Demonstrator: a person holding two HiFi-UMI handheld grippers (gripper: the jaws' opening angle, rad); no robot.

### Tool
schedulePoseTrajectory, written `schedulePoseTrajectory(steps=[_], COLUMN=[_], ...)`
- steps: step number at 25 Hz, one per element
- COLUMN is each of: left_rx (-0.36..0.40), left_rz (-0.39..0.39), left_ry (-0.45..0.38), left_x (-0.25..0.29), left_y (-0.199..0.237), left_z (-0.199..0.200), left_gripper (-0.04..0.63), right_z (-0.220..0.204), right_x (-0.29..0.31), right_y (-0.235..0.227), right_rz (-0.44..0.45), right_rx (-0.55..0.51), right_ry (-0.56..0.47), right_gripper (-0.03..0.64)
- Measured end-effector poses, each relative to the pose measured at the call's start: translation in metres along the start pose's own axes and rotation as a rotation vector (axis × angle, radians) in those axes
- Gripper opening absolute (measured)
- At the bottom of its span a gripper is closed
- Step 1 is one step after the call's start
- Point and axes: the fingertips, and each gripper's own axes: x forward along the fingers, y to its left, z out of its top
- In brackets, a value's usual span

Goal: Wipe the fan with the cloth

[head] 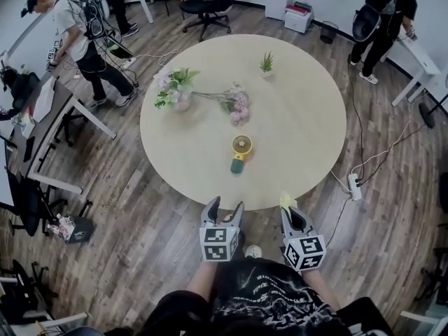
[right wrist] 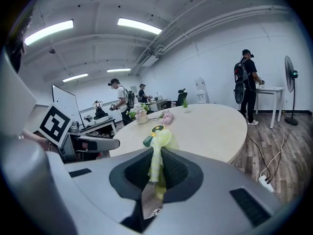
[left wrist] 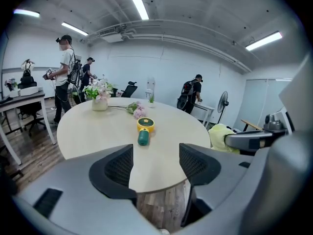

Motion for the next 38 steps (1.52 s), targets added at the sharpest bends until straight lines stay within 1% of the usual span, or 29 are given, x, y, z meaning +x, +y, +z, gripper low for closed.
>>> schedulePoseTrajectory(steps=[5, 8, 12, 15, 18, 21, 22, 24, 26, 27, 29, 30, 32, 34, 35, 38], left_rx=[0.018, 0.037, 0.057, 0.07, 0.081, 0.11, 0.115, 0.128, 0.156, 0.171, 0.196, 0.202, 0.205, 0.202, 0.198, 0.194], left_rz=[-0.014, -0.045, -0.073, -0.117, -0.144, -0.178, -0.191, -0.194, -0.152, -0.122, -0.073, -0.062, -0.058, -0.061, -0.062, -0.058], left_ry=[0.045, 0.091, 0.155, 0.199, 0.223, 0.245, 0.259, 0.279, 0.284, 0.284, 0.282, 0.282, 0.281, 0.284, 0.287, 0.287], left_x=[0.042, 0.066, 0.101, 0.122, 0.138, 0.152, 0.157, 0.164, 0.168, 0.169, 0.171, 0.172, 0.171, 0.171, 0.172, 0.173], left_y=[0.023, 0.033, 0.05, 0.053, 0.057, 0.053, 0.052, 0.05, 0.053, 0.055, 0.058, 0.058, 0.06, 0.061, 0.061, 0.06], left_z=[0.01, 0.01, 0.006, 0.004, 0.002, 0.001, -0.001, -0.005, -0.004, -0.004, -0.003, -0.002, -0.003, -0.004, -0.004, -0.004], left_gripper=[0.31, 0.31, 0.311, 0.311, 0.311, 0.311, 0.311, 0.311, 0.307, 0.293, 0.228, 0.227, 0.225, 0.183, 0.181, 0.179], right_z=[0.022, 0.039, 0.051, 0.056, 0.061, 0.067, 0.069, 0.072, 0.076, 0.079, 0.083, 0.083, 0.08, 0.076, 0.074, 0.065], right_x=[0.035, 0.057, 0.085, 0.106, 0.125, 0.141, 0.147, 0.156, 0.163, 0.166, 0.172, 0.175, 0.182, 0.189, 0.193, 0.204], right_y=[-0.008, -0.009, -0.013, -0.014, -0.007, -0.009, -0.008, -0.002, 0.003, 0.005, 0.008, 0.012, 0.025, 0.038, 0.045, 0.067], right_rz=[-0.027, -0.038, -0.06, -0.066, -0.05, -0.064, -0.055, -0.01, 0.036, 0.055, 0.11, 0.157, 0.278, 0.403, 0.464, 0.619], right_rx=[0.009, 0.026, 0.044, 0.053, 0.069, 0.082, 0.089, 0.097, 0.083, 0.072, 0.046, 0.033, 0.013, 0.002, -0.009, -0.085], right_ry=[-0.008, -0.026, -0.02, -0.009, -0.002, 0.002, 0.01, 0.032, 0.05, 0.056, 0.082, 0.109, 0.182, 0.258, 0.295, 0.406], right_gripper=[0.043, 0.043, 0.043, 0.043, 0.043, 0.044, 0.044, 0.044, 0.044, 0.044, 0.044, 0.044, 0.044, 0.043, 0.043, 0.043])
